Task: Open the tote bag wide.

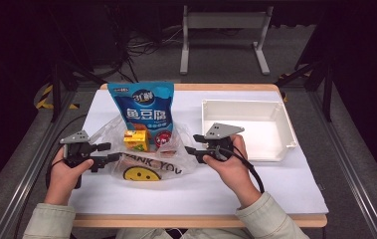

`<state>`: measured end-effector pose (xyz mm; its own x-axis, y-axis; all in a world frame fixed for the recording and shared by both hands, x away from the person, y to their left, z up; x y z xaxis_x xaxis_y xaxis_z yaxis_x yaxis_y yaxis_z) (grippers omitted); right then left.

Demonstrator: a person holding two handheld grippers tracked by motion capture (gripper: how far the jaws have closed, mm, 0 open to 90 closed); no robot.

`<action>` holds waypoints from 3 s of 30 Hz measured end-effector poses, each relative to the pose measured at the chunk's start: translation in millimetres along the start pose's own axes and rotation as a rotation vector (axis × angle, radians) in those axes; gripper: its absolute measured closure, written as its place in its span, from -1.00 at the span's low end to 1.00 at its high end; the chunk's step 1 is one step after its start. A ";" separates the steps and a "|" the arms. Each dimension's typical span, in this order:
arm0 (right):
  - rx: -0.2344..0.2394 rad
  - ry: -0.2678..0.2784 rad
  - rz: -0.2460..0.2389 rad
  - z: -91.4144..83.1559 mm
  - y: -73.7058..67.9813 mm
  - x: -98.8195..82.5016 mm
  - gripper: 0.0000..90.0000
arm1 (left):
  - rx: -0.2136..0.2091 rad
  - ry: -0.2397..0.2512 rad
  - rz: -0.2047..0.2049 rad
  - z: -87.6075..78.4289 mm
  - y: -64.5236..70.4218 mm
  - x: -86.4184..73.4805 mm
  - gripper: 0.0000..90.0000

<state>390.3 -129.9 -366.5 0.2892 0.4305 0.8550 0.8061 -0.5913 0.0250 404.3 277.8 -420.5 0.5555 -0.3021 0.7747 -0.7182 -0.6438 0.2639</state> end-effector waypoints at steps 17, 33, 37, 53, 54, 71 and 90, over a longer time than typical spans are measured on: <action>0.063 0.030 -0.044 1.0 -13.6 4.8 0.15 | 0.019 -0.056 0.057 -13.1 12.1 -4.9 0.92; 0.196 -0.157 -0.139 45.6 -34.9 -14.2 -0.27 | -0.039 -0.060 0.062 -25.8 24.6 -30.1 0.97; 0.173 -0.238 -0.178 59.9 -33.8 -25.7 0.02 | -0.049 -0.062 0.057 -27.4 27.2 -37.2 0.97; 0.188 -0.360 -0.177 52.7 -23.7 -40.2 0.93 | -0.049 -0.163 0.009 -23.1 22.5 -59.4 0.98; 0.188 -0.360 -0.177 52.7 -23.7 -40.2 0.93 | -0.049 -0.163 0.009 -23.1 22.5 -59.4 0.99; 0.173 -0.390 -0.074 61.6 -10.3 -51.9 0.93 | 0.057 -0.175 -0.008 2.3 10.7 -56.0 0.98; 0.177 -0.407 -0.047 55.6 -8.2 -51.1 0.85 | 0.051 0.021 0.062 -52.9 39.0 -36.4 0.20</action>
<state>397.6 -109.1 -439.3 0.4017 0.7083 0.5805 0.8888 -0.4543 -0.0608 333.9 300.9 -408.0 0.5009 -0.3278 0.8010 -0.7286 -0.6593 0.1858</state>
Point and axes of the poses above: each handheld gripper's, and its own axes: z roughly forward along the jaws, x roughly out of its top, y roughly to its right, the point moved 1 cm from there along z, roughly forward along the jaws, and after that the axes turned 2 degrees about -y, right-handed, at the moved point
